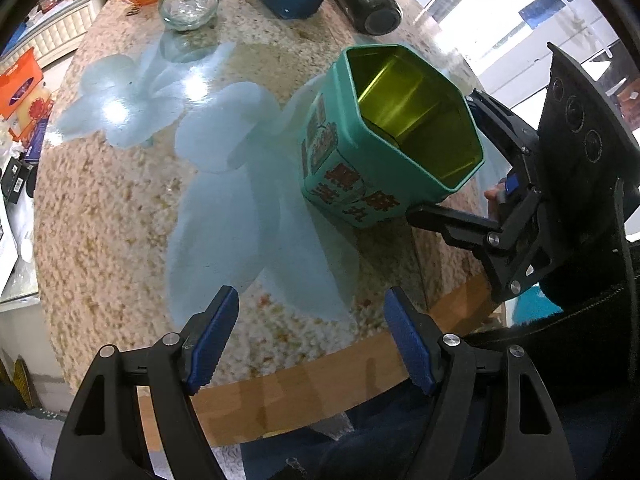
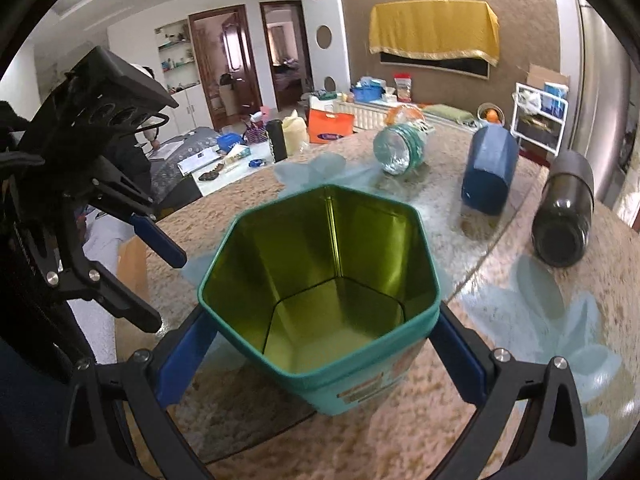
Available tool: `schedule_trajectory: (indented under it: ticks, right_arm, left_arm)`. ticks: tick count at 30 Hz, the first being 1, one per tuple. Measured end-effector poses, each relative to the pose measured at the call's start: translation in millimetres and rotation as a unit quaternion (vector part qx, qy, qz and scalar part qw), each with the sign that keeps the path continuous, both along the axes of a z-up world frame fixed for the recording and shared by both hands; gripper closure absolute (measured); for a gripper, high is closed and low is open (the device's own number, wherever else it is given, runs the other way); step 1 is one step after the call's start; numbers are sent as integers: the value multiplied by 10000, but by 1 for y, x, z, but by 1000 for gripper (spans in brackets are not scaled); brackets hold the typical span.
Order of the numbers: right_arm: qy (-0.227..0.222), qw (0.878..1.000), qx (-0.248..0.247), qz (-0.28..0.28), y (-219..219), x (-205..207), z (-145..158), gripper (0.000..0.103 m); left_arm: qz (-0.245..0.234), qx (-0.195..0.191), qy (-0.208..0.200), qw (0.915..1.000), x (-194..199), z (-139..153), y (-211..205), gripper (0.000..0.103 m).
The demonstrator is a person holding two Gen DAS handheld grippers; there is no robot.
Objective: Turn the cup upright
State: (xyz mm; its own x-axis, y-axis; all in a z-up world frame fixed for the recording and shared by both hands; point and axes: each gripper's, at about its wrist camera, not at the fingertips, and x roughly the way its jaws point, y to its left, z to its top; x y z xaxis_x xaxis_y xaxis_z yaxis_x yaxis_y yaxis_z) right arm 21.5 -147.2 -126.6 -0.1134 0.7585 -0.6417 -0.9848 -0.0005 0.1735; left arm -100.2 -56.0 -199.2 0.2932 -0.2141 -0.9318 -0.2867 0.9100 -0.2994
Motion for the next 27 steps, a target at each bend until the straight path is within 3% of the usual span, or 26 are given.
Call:
schedule_trajectory:
  ticks: [13, 21, 27]
  right_arm:
    - [-102, 9943, 293, -1019, 1, -15, -1, 0]
    - [-131, 9932, 291, -1123, 4, -12, 1, 1]
    - [-95, 9835, 216, -1795, -3, -17, 8, 1]
  left_arm:
    - [16, 21, 58, 10000, -28, 1, 9, 25]
    - [-109, 74, 41, 9999, -38, 10, 11, 25]
    - [-61, 26, -48, 10000, -38, 14, 18, 25]
